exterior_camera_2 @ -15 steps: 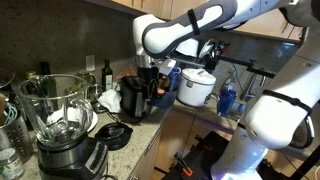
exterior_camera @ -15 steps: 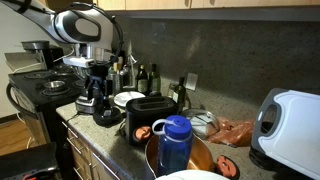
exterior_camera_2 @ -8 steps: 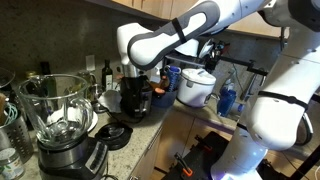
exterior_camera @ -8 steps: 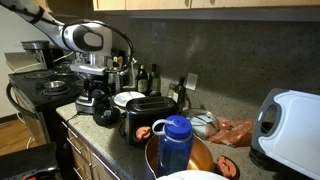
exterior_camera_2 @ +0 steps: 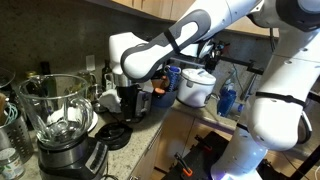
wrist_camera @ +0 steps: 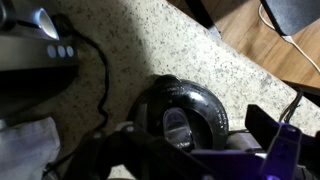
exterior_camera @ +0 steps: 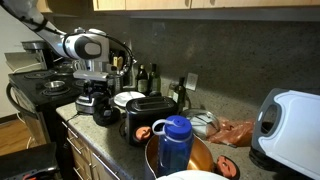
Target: Cover the jug of the blending machine
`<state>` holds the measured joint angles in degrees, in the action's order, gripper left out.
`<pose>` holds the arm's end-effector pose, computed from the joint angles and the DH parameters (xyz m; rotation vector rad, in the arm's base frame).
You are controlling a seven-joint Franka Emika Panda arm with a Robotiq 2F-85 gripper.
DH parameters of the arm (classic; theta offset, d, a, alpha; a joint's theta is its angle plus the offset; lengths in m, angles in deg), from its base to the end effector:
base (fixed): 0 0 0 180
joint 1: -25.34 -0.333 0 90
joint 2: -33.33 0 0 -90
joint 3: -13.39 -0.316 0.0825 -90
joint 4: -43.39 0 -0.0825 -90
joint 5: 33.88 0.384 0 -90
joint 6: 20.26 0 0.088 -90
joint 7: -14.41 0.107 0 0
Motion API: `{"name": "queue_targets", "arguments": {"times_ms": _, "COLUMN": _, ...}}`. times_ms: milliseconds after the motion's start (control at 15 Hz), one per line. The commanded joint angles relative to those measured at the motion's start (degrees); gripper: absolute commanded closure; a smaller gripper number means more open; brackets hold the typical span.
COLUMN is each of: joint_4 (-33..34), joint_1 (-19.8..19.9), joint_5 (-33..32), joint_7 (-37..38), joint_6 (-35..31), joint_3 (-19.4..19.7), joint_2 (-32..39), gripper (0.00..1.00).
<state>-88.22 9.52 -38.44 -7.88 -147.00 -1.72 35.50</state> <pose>0.4329 0.2563 0.3233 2.7139 1.4489 -0.1803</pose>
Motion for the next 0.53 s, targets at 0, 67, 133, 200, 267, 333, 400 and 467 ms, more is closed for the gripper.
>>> {"name": "queue_targets", "arguments": {"times_ms": 0, "joint_4": 0.79, "joint_1": -0.71, "joint_5": 0.64, "joint_7": -1.12, "joint_6": -3.62, "joint_3": -1.46, "joint_2": 1.96, "gripper": 0.0}}
{"name": "queue_targets", "arguments": {"times_ms": 67, "joint_4": 0.8, "joint_1": -0.98, "joint_5": 0.45, "joint_7": -0.92, "joint_6": -4.74, "joint_3": -1.85, "joint_2": 2.5, "gripper": 0.0}}
{"name": "queue_targets", "arguments": {"times_ms": 133, "joint_4": 0.81, "joint_1": -1.23, "joint_5": 0.26, "joint_7": -0.69, "joint_6": -5.82, "joint_3": -2.21, "joint_2": 3.05, "gripper": 0.0}}
{"name": "queue_targets", "arguments": {"times_ms": 200, "joint_4": 0.84, "joint_1": -1.43, "joint_5": 0.16, "joint_7": -0.71, "joint_6": -6.8, "joint_3": -2.55, "joint_2": 3.67, "gripper": 0.0}}
{"name": "queue_targets", "arguments": {"times_ms": 267, "joint_4": 0.82, "joint_1": -1.62, "joint_5": -0.37, "joint_7": -0.29, "joint_6": -7.82, "joint_3": -2.79, "joint_2": 4.3, "gripper": 0.0}}
{"name": "queue_targets", "arguments": {"times_ms": 333, "joint_4": 0.84, "joint_1": -1.64, "joint_5": -0.57, "joint_7": -0.27, "joint_6": -8.69, "joint_3": -3.02, "joint_2": 4.89, "gripper": 0.0}}
{"name": "queue_targets", "arguments": {"times_ms": 400, "joint_4": 0.83, "joint_1": -1.61, "joint_5": -0.74, "joint_7": -0.27, "joint_6": -9.59, "joint_3": -3.09, "joint_2": 5.48, "gripper": 0.0}}
{"name": "queue_targets", "arguments": {"times_ms": 467, "joint_4": 0.74, "joint_1": -1.63, "joint_5": -1.19, "joint_7": 0.17, "joint_6": -10.65, "joint_3": -3.05, "joint_2": 5.95, "gripper": 0.0}}
